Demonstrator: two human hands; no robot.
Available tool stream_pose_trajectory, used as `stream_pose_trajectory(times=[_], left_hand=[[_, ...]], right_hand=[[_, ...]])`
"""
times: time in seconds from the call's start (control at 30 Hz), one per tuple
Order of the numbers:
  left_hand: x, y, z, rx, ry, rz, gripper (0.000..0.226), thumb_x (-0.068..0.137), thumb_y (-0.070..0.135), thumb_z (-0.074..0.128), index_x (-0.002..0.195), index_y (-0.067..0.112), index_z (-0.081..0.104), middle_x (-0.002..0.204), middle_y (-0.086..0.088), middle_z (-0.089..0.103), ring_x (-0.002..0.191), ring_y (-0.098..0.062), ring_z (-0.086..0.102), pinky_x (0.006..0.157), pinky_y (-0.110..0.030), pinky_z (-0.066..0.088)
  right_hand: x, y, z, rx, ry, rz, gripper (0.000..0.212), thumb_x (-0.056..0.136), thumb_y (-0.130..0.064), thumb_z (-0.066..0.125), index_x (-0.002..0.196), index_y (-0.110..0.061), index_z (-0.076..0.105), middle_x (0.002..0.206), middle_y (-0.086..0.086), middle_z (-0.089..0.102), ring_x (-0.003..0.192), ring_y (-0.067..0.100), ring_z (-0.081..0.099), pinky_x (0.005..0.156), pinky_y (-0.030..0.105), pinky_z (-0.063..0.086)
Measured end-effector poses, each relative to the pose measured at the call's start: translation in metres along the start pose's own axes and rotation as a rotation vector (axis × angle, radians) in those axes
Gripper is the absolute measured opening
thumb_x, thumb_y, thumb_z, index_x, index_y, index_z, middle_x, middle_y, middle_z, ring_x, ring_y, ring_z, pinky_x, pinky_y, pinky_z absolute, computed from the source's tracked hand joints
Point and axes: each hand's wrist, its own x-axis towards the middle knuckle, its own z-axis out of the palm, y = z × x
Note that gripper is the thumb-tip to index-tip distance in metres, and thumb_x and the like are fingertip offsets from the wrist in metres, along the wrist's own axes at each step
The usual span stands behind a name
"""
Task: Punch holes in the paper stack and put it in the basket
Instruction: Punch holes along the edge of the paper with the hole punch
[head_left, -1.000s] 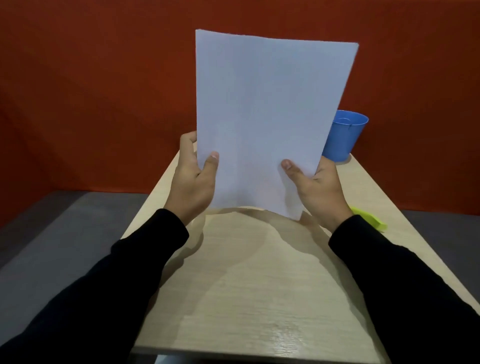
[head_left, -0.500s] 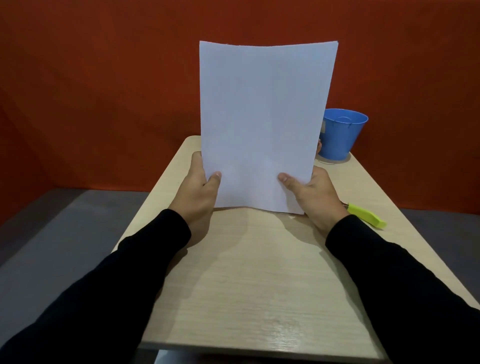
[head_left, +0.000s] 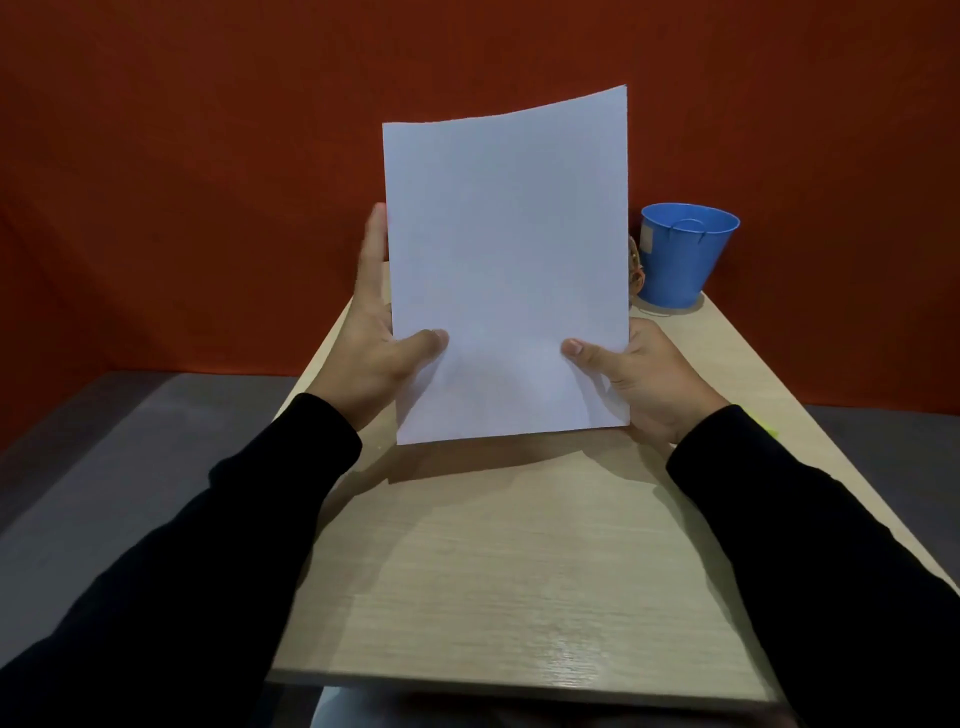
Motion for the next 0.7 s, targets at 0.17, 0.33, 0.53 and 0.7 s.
stream_pose_trajectory(times=[0.17, 0.33, 0.53, 0.7], left_hand=[[0.0, 0.0, -0.008, 0.257, -0.187, -0.057, 0.038, 0.093, 0.001, 0.07, 0.119, 0.028, 0.074, 0.125, 0.024, 0.069, 0.126, 0.01, 0.055, 0.107, -0.005, 0.036], [0.003, -0.004, -0.007, 0.35, -0.177, -0.073, 0.033, 0.093, 0.007, 0.072, 0.118, 0.028, 0.076, 0.123, 0.024, 0.067, 0.123, 0.015, 0.055, 0.1, 0.002, 0.033], [0.004, -0.008, -0.013, 0.321, -0.023, -0.056, 0.031, 0.094, 0.012, 0.071, 0.118, 0.031, 0.074, 0.129, 0.018, 0.065, 0.126, 0.016, 0.052, 0.1, 0.003, 0.032], [0.005, -0.01, -0.009, 0.318, 0.016, -0.042, 0.03, 0.094, 0.01, 0.07, 0.119, 0.026, 0.074, 0.13, 0.012, 0.068, 0.127, 0.01, 0.054, 0.103, 0.0, 0.033]], right_hand=[[-0.004, -0.012, -0.001, 0.004, -0.027, 0.001, 0.024, 0.1, -0.002, 0.06, 0.112, -0.022, 0.067, 0.096, -0.017, 0.081, 0.091, 0.001, 0.077, 0.073, 0.013, 0.058], [-0.003, -0.022, -0.017, -0.306, 0.036, 0.051, 0.019, 0.092, -0.028, 0.074, 0.108, -0.02, 0.077, 0.104, -0.003, 0.082, 0.09, 0.013, 0.078, 0.084, 0.034, 0.064], [-0.008, -0.038, -0.076, -1.164, 0.158, 0.226, 0.05, 0.077, -0.071, 0.072, 0.098, -0.026, 0.073, 0.095, -0.002, 0.072, 0.088, 0.013, 0.065, 0.072, 0.029, 0.049], [-0.013, -0.038, -0.089, -1.329, -0.06, 0.69, 0.072, 0.049, -0.074, 0.088, 0.105, -0.035, 0.066, 0.107, -0.003, 0.064, 0.106, 0.024, 0.06, 0.096, 0.039, 0.051]])
